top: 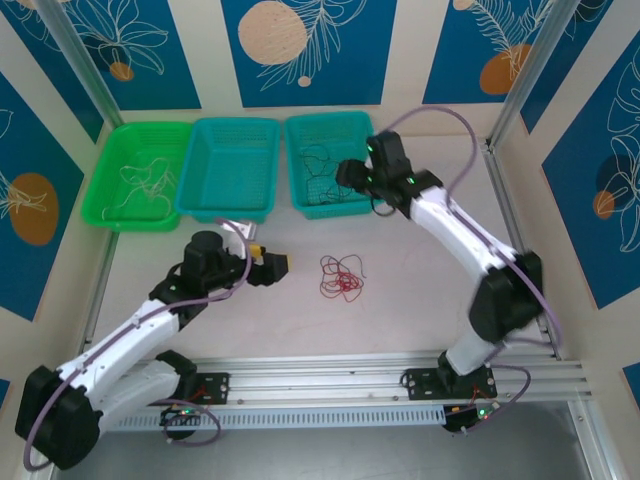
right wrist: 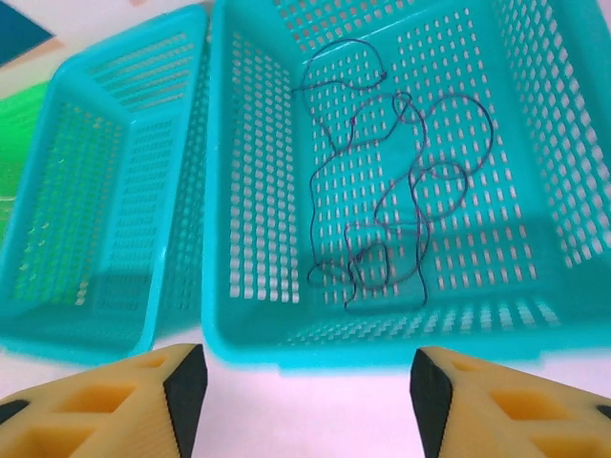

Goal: Untangle the cables

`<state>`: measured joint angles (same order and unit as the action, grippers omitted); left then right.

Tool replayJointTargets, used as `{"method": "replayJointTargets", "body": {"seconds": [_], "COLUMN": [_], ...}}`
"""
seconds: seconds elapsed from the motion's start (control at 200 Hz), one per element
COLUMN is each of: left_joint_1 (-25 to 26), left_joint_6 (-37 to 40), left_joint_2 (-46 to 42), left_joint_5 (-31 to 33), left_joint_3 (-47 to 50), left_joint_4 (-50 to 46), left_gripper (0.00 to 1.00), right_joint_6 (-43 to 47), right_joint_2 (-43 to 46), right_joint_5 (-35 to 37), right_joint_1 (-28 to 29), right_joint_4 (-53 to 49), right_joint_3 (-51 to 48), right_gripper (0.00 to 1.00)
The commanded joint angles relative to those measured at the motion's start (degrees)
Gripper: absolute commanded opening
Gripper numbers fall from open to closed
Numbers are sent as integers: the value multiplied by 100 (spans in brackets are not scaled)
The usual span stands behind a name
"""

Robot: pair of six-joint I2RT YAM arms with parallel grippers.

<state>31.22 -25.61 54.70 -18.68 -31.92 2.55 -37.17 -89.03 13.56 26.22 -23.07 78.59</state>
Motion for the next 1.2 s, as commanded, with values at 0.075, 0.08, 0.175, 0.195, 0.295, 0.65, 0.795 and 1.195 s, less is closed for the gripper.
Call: {"method": "replayJointTargets", "body": {"seconds": [0.075,0.08,0.175,0.195,0.295,0.65,0.795,1.195], "left_joint_1": [881,897,1236,1295,1538,1637,1692,1725], "left_joint_6": [-141,-148,-236,-249,-249,-799,-936,-663], "left_joint_2": [849,889,1618,1785,2506,4099,4518,5320], "left_joint_5": [761,787,1048,1062,1248,1191,1063,1268], "left_joint_3": [-438,-447,-730,-803,-1169,-2084,-2377,-3051], "left_joint_4": [230,234,328,342,331,24,-166,-1235], "left_gripper": [91,91,89,89,87,81,75,51], "right_joint_6": [-565,-569,-577,-576,-462,-228,-315,-399], "right_joint_2": [1476,1494,1519,1458,1009,-800,-945,1877], "right_joint_5": [-214,-231,-486,-549,-709,-791,-920,-871], "right_joint_1": [-119,-122,-182,-191,-182,197,243,598], "right_joint_4": [728,735,657,629,650,892,911,535], "right_joint_3": [-2382,-2427,-2960,-3019,-3154,-2502,-2487,-2679], "right_gripper": [62,62,62,63,64,43,6,0]}}
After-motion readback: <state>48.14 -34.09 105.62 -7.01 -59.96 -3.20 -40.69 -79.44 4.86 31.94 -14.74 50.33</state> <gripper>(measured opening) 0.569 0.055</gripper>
